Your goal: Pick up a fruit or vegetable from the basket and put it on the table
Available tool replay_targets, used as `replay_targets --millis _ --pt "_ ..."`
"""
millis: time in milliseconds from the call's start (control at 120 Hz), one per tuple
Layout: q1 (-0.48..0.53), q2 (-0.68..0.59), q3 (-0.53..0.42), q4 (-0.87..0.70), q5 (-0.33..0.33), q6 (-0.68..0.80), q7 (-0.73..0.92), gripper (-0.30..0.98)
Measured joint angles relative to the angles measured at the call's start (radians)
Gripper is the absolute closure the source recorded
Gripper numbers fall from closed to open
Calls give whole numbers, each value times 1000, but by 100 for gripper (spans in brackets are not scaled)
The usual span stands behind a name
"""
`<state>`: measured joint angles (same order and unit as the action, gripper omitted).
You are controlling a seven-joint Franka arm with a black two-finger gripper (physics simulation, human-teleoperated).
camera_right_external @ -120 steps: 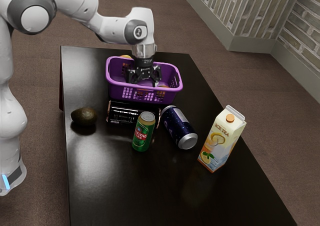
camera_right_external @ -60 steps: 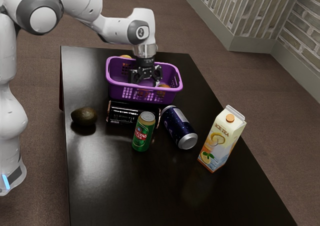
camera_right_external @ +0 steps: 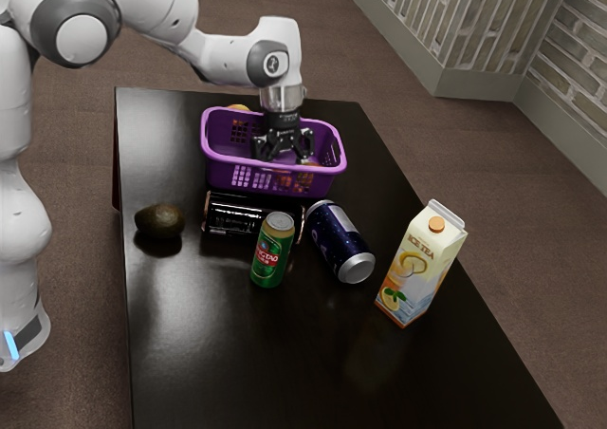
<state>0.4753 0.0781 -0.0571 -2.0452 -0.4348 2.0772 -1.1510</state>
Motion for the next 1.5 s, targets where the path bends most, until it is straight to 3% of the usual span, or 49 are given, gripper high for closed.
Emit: replay_targets --millis 175,508,842,1000,1117,1500 --pt "-3 -8 0 0 3 0 -1 27" --pt "-4 -18 -1 -14 -3 -2 -3 33" --pt "-8 -2 -1 -12 -8 -3 0 30" --pt "-12 -9 0 -12 -2 -3 0 46" --pt "-14 -15 1 -12 5 -4 0 49" --pt "-16 -212 17 -25 44 -21 -5 51"
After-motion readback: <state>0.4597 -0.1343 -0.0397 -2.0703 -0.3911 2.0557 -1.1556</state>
